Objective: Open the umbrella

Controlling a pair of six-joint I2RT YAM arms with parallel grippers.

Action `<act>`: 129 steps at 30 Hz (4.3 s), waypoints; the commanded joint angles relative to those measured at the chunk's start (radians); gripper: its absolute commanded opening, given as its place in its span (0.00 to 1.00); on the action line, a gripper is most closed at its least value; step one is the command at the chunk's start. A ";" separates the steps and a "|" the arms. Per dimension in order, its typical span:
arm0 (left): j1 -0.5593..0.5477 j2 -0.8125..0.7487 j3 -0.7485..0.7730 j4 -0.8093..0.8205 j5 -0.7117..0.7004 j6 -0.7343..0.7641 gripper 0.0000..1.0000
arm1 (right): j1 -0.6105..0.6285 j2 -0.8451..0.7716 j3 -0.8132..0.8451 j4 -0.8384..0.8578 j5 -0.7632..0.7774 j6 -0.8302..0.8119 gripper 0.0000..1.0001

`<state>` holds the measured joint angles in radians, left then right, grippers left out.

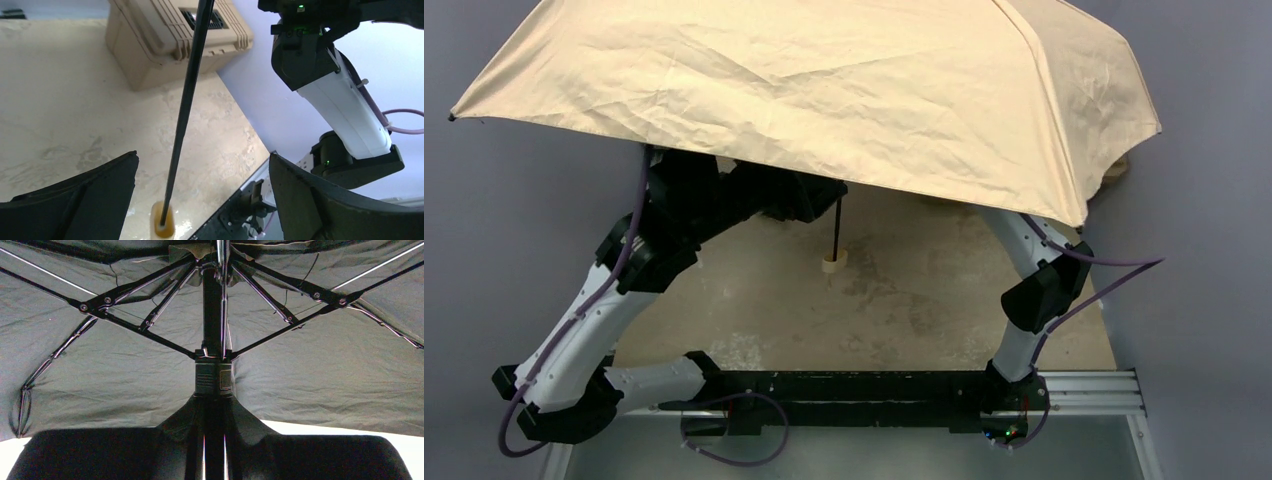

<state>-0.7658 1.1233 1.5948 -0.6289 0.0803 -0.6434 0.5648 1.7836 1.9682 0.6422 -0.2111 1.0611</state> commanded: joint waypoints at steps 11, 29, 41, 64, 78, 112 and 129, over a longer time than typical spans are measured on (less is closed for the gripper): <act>0.006 -0.268 -0.194 -0.234 -0.277 0.108 1.00 | -0.197 -0.029 0.164 -0.252 -0.030 -0.349 0.00; 0.004 -0.491 -0.078 -0.727 -0.688 0.066 1.00 | -0.351 -0.281 -0.274 -0.371 0.088 -0.825 0.00; 0.006 -0.420 0.054 -0.653 -0.759 0.138 1.00 | -0.422 -0.533 -0.719 -0.209 0.151 -0.857 0.00; 0.004 -0.289 0.145 -0.554 -0.699 0.252 1.00 | -0.441 -0.647 -0.762 -0.264 0.061 -0.806 0.00; 0.002 -0.296 -0.105 -0.119 0.192 0.267 1.00 | -0.393 -0.408 -0.227 -0.393 -0.102 -0.203 0.00; -0.044 0.109 -0.060 0.763 0.003 -0.075 0.86 | 0.004 -0.343 -0.222 -0.265 -0.178 0.279 0.00; -0.028 -0.067 -0.092 0.477 0.019 -0.043 1.00 | 0.004 -0.352 -0.200 -0.322 -0.191 0.219 0.00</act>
<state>-0.7986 0.9977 1.4586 -0.1726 -0.0204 -0.6704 0.5655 1.4631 1.7447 0.2543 -0.4114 1.2896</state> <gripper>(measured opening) 0.998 0.117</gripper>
